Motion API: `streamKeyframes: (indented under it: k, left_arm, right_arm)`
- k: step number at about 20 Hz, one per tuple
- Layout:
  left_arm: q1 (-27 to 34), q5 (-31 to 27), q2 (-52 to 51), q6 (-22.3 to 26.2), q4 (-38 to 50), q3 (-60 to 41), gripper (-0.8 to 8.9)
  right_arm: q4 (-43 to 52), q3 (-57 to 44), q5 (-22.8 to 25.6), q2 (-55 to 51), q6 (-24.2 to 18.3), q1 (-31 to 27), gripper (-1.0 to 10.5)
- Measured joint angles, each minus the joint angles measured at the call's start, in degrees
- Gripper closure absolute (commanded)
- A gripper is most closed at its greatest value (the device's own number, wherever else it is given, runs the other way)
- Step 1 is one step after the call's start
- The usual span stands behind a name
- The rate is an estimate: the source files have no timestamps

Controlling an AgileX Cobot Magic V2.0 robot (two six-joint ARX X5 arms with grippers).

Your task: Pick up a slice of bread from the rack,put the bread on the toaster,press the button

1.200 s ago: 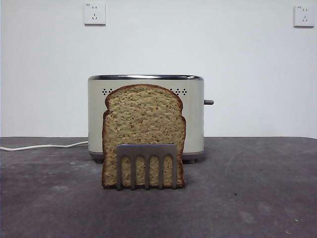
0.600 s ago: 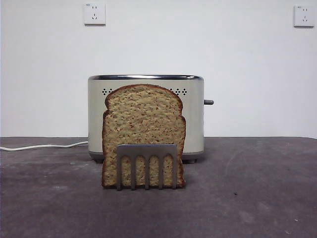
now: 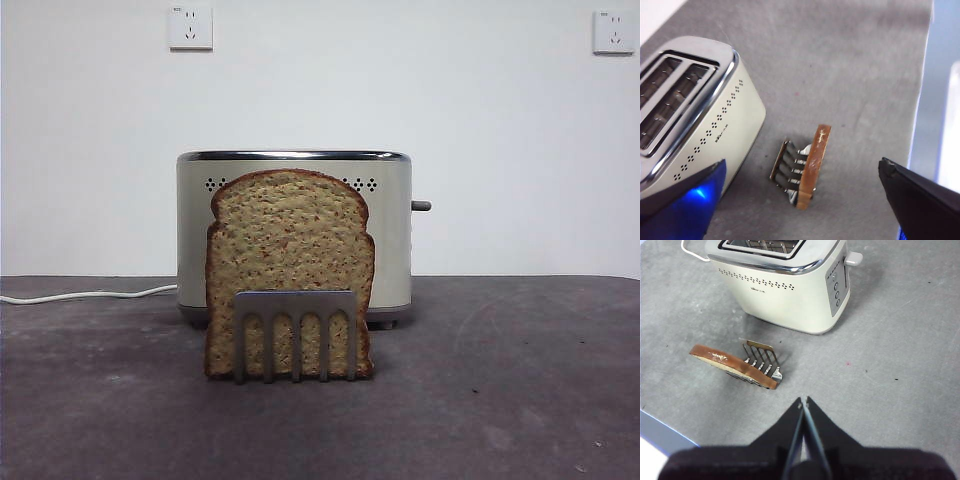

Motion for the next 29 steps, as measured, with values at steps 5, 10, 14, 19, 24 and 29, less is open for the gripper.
streamKeyframes:
  k: [5, 10, 14, 19, 24, 29]
  left_arm:
    - [-7.1, -7.5, 11.3, 4.3, 1.1, 0.1, 1.85]
    - [-10.8, -11.4, 20.2, 7.3, 4.6, 0.1, 1.85]
    - [-11.1, -11.9, 25.3, 7.9, 5.1, 0.1, 1.89]
    - [-11.2, -11.9, 26.9, 7.9, 5.8, 0.1, 6.79]
    - [-11.2, -11.6, 26.9, 7.9, 4.9, 0.1, 8.22]
    - [-11.2, -11.4, 26.9, 7.9, 4.8, 0.1, 8.22]
  right_arm:
    - [0.0, 0.0, 0.0, 1.0, 0.0, 0.0, 9.6]
    - [0.0, 0.0, 0.0, 1.5, 0.0, 0.0, 9.6]
    - [0.0, 0.0, 0.0, 1.5, 0.0, 0.0, 9.6]
    - [0.0, 0.0, 0.0, 1.5, 0.0, 0.4, 9.6]
    - [0.0, 0.0, 0.0, 1.5, 0.0, 0.4, 9.6]
    - [0.0, 0.0, 0.0, 1.5, 0.0, 0.4, 9.6]
